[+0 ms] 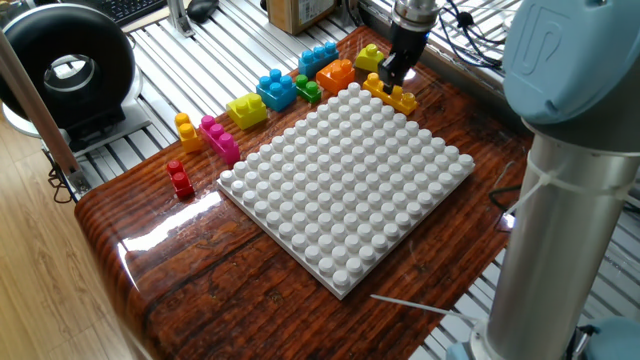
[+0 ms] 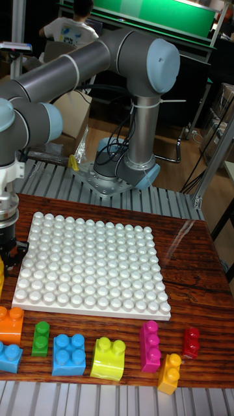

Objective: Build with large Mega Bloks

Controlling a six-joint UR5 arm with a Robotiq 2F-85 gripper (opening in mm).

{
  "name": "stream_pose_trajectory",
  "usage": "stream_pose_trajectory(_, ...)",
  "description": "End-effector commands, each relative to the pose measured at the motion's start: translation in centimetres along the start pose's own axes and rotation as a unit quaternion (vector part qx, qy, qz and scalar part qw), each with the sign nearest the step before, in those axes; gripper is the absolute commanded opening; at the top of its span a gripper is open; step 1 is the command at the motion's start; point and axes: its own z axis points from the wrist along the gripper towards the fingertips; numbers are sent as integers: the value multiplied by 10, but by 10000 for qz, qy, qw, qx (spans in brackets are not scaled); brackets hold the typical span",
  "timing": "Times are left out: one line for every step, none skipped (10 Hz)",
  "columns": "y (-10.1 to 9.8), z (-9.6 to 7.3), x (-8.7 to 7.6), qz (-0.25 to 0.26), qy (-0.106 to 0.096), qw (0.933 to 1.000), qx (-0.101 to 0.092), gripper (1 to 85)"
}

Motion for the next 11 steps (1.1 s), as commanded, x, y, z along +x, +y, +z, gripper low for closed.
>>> stream_pose_trajectory(-3,8,-3,21,-63,10000,15,367)
stream_pose_trajectory(-3,9,0,74,-9,10000,25,310)
stream_pose_trajectory(-5,9,1,95,2,9999,54,273)
stream_pose_trajectory(-5,8,2,110,26,9999,67,253)
stream_pose_trajectory(-6,5,5,139,99,9998,114,213)
stream_pose_trajectory(-6,-4,9,162,202,9996,144,203)
stream_pose_trajectory(-3,-14,11,217,270,9993,147,183)
stream_pose_trajectory(0,-17,11,293,292,9990,162,133)
stream_pose_trajectory(0,-16,10,279,258,9992,118,133)
stream_pose_trajectory(0,-17,11,301,275,9991,148,133)
stream_pose_trajectory(2,-21,11,324,292,9989,171,133)
